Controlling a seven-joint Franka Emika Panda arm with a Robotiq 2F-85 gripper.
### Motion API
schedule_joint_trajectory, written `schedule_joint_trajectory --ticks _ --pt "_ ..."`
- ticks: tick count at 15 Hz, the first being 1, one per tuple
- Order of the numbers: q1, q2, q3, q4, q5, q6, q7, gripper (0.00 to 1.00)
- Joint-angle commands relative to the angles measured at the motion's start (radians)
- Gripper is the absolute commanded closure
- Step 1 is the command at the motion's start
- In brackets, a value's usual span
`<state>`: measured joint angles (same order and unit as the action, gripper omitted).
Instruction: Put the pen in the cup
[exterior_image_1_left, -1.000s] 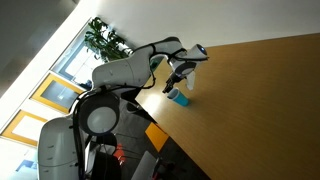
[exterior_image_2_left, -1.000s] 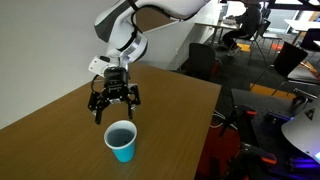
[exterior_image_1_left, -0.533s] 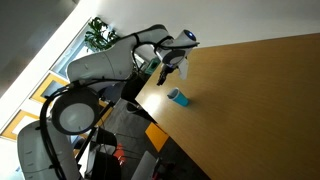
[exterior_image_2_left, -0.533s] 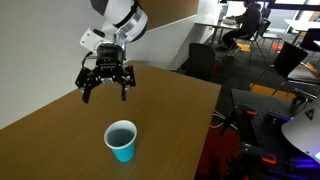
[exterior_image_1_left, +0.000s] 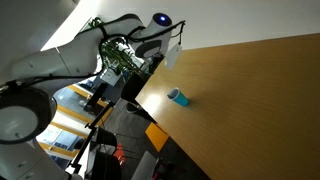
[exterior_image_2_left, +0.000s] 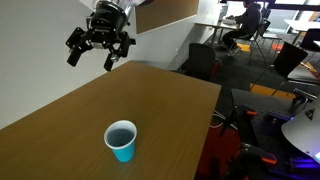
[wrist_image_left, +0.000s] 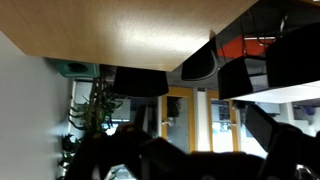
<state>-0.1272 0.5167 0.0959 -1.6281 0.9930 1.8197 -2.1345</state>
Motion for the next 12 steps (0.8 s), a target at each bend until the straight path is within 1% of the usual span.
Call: schedule_joint_trajectory --ticks 1,2,3,5,12 --pt "0.056 -0.151 -0.038 -0.146 0.019 0.176 0.110 0.00" --pt "0.069 -0.174 -0.040 -0.166 0.012 0.228 0.148 0.00" --pt "0.041 -0.093 -0.026 -0.076 0.004 0.138 0.096 0.00" --pt "0.054 -0.131 -0.027 -0.112 0.003 0.188 0.128 0.00" --pt "0.057 -0.142 -0.033 -0.135 0.002 0.197 0.135 0.00"
